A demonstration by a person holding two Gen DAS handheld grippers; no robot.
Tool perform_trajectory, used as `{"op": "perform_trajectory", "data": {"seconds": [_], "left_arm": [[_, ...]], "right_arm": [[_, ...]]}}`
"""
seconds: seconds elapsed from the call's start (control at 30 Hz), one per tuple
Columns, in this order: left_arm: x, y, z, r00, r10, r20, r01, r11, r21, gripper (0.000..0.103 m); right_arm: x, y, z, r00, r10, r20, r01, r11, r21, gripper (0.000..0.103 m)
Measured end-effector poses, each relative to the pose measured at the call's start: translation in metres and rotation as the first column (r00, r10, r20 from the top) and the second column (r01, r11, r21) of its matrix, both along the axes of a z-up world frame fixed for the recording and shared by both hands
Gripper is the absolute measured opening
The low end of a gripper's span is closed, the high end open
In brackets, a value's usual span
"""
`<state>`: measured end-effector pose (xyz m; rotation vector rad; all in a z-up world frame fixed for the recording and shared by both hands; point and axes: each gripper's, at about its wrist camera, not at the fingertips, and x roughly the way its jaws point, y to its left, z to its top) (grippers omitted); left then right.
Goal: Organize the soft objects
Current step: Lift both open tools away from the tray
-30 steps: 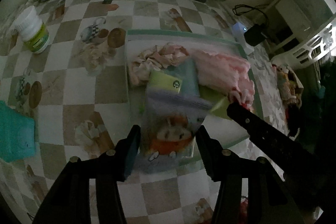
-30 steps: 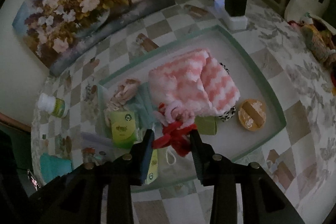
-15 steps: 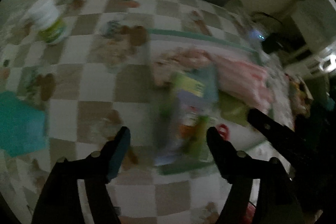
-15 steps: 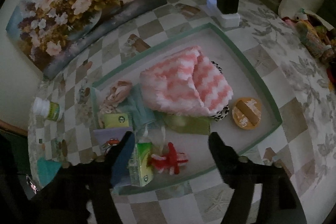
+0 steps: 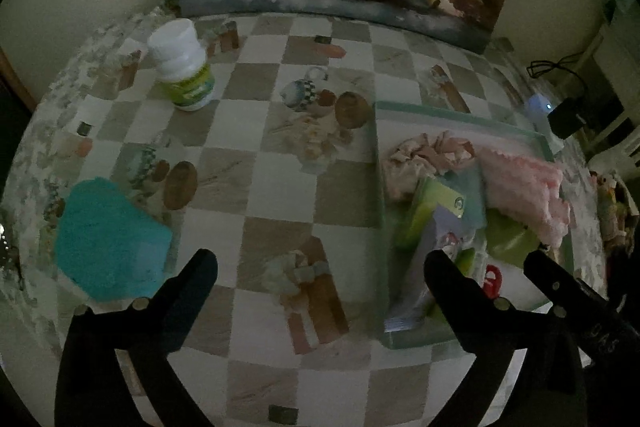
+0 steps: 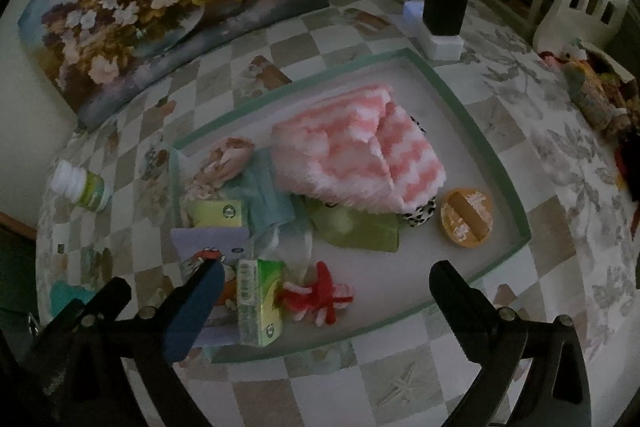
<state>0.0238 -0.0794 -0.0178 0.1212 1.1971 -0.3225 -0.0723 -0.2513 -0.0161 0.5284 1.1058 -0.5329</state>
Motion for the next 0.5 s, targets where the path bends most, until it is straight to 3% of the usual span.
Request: {"op": "perform_trajectory", "data": {"seconds": [0.5], "left_arm": [[-0.025,0.027,0.019,0.998,0.03,0.061,-0.035,0.996,0.083,0.103]], "right_arm": [[-0.012,0.037,0.014,0.995,0.098,0.011,-0.096,0.992,-0.077,0.103]]}}
